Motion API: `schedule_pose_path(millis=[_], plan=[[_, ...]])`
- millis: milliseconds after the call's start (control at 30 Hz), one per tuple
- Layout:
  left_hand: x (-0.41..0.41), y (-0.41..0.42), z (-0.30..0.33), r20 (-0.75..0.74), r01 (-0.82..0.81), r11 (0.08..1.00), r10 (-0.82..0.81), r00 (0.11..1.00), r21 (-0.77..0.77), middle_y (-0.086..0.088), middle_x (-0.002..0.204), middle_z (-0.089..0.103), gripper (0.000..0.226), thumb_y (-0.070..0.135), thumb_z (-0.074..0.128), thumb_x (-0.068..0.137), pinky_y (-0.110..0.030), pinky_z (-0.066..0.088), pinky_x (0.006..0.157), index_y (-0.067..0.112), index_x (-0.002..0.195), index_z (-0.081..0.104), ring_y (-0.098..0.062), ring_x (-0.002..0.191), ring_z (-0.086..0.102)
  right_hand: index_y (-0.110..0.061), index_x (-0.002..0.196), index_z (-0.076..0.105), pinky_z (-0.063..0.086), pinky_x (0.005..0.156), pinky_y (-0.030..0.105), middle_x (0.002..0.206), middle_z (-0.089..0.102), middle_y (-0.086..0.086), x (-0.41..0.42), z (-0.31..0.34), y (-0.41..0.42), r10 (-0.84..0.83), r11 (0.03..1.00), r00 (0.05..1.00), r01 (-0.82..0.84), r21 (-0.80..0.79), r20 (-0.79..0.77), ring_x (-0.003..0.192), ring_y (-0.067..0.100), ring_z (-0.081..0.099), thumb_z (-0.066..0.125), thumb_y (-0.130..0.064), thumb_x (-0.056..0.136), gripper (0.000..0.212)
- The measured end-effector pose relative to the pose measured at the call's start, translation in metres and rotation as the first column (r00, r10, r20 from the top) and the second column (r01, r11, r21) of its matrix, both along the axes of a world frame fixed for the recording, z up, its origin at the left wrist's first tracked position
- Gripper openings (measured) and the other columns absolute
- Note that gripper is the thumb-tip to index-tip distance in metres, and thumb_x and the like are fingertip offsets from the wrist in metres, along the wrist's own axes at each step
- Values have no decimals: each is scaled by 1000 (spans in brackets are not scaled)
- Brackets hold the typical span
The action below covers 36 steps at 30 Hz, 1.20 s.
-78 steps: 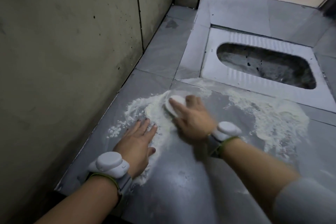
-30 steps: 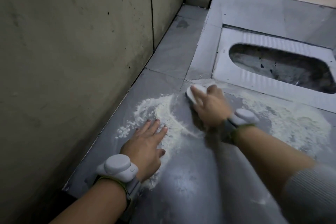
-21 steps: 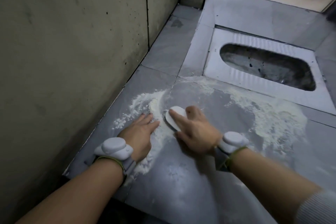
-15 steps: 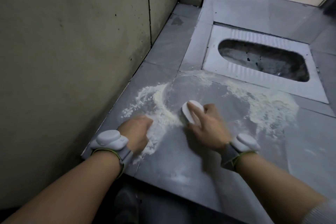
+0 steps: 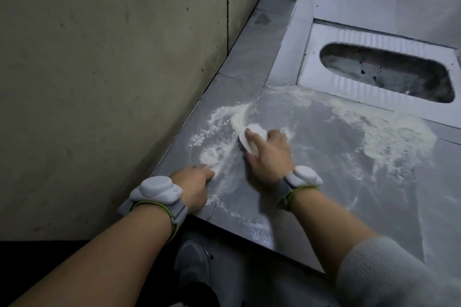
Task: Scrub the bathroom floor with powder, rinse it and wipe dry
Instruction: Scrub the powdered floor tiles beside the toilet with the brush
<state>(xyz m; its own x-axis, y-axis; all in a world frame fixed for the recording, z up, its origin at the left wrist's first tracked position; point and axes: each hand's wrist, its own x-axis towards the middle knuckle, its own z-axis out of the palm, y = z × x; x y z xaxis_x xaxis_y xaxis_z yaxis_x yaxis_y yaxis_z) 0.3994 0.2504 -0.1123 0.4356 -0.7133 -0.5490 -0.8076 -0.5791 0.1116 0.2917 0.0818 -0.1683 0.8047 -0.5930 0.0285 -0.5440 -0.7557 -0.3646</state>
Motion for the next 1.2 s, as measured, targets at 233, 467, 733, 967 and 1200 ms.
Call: schedule_pose_path(millis=[233,467,733,967,1200], plan=[[2,-14,-1,78,-66,983,81,994,-172,-2,119,61,33,9,50,83,-34,49,89,23,112,59,-26,111,57,-26,141,45,43,91,42,119,44,18,-59,-2,34,399,912,912,-406,60,94,104,34,45,55,-42,89,56],[-1,-19,-16,10,-3,1000,3,1000,-27,-2,150,34,40,4,43,87,-38,40,104,16,125,51,-24,134,38,-34,142,40,40,96,41,119,42,15,-5,1,-9,-41,999,999,41,8,16,110,35,42,48,-43,89,54],[9,-19,-22,-6,30,999,-30,1000,33,-8,140,42,39,10,43,85,-38,44,93,19,123,46,-29,122,48,-27,141,43,43,89,41,115,47,19,-60,1,16,466,884,882,-467,-5,64,100,35,48,44,-48,93,53],[10,-18,-23,8,43,999,-42,999,-13,-8,126,49,30,13,43,85,-36,45,82,18,114,46,-30,112,52,-32,139,43,46,90,42,115,43,14,-25,-5,31,33,998,988,-39,43,149,100,32,46,50,-43,93,47],[9,-13,-21,-3,75,997,-75,997,31,-1,154,25,59,5,43,87,-39,39,104,24,142,35,-26,135,37,-33,143,39,41,95,41,121,42,16,-44,5,-19,105,994,994,-105,-10,-14,109,38,46,41,-49,93,53]])
